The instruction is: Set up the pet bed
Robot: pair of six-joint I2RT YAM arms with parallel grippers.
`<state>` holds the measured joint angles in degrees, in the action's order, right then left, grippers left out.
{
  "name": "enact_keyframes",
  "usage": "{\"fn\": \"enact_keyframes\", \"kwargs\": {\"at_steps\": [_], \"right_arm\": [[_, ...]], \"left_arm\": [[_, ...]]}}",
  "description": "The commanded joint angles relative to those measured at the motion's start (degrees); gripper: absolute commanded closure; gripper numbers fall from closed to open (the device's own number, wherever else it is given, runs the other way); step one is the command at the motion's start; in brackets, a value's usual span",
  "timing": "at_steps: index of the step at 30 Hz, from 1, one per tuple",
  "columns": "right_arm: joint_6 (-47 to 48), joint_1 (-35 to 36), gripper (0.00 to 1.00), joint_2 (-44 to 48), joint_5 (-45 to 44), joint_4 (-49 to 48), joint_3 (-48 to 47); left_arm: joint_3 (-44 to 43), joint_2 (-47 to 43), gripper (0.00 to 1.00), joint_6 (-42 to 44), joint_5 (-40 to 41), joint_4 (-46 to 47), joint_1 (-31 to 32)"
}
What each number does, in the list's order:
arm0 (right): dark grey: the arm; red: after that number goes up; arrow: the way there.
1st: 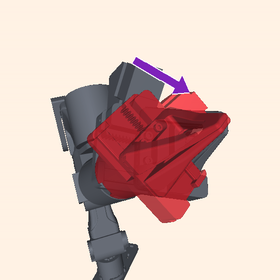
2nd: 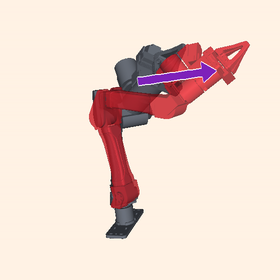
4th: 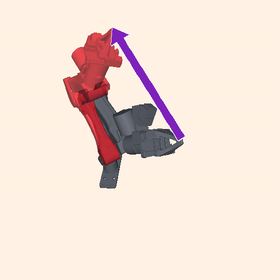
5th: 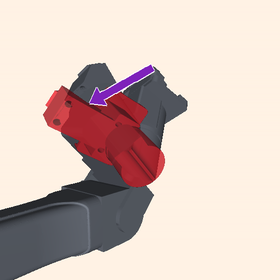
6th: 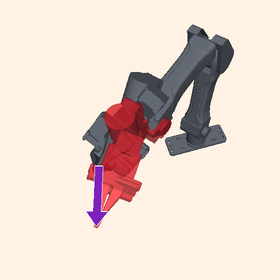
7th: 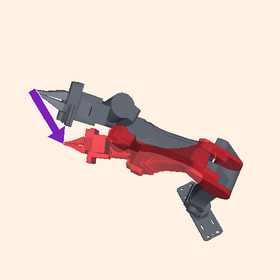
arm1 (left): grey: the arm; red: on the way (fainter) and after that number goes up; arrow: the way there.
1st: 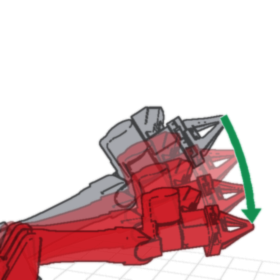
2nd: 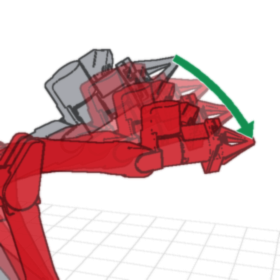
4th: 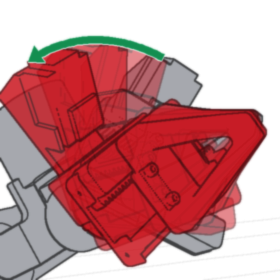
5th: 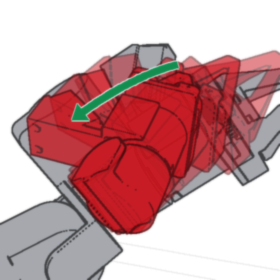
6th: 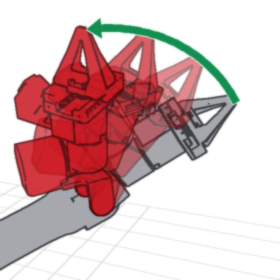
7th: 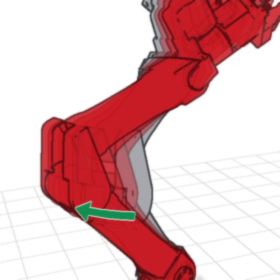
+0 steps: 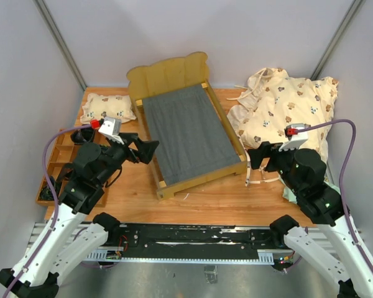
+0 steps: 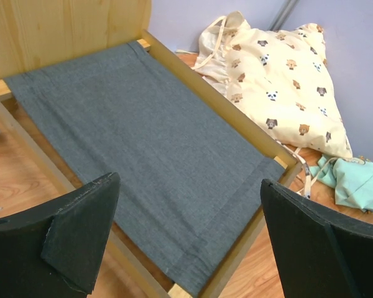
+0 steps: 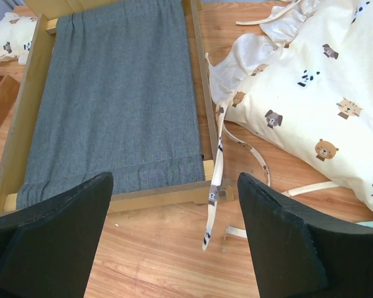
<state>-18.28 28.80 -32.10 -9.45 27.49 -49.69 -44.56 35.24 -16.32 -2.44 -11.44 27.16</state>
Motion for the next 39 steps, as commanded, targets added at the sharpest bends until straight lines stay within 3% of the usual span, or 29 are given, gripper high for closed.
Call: {"fn": "enact_keyframes", "kwargs": {"at_steps": [1, 8, 18, 24, 32, 36, 39], "right_arm": [[-1.4, -0.8, 0.17, -0.9, 0.0, -2.2, 0.1], [-1.1, -0.8, 0.2, -8.5, -7.3, -6.6, 0.3], [6.8, -4.9, 0.25, -36.4, -30.6, -8.9, -10.4], [8.3, -14.8, 0.27, -52.4, -27.7, -7.6, -20.8], [8.3, -23.3, 0.19, -68.4, -19.2, -8.7, -30.7], [8.3, -26.5, 0.28, -74.3, -13.6, -9.7, -33.1], [9.5, -26.9, 0.41, -77.9, -12.2, -8.4, -35.6]], "left_arm": [[-0.8, -1.1, 0.01, 0.3, 0.0, -0.3, 0.4], [0.7, 0.8, 0.01, -2.7, 1.5, -4.0, 0.4], [3.8, 2.2, 0.01, -2.1, -2.3, -4.3, 0.4], [5.3, 0.0, 0.01, -0.9, -1.9, -3.8, 0.5], [6.0, -1.3, 0.01, -0.1, -0.7, -4.0, 0.5], [6.1, -1.5, 0.01, 0.3, 0.1, -4.1, 0.4], [6.1, -1.5, 0.01, 0.5, 0.0, -4.1, 0.5]]}}
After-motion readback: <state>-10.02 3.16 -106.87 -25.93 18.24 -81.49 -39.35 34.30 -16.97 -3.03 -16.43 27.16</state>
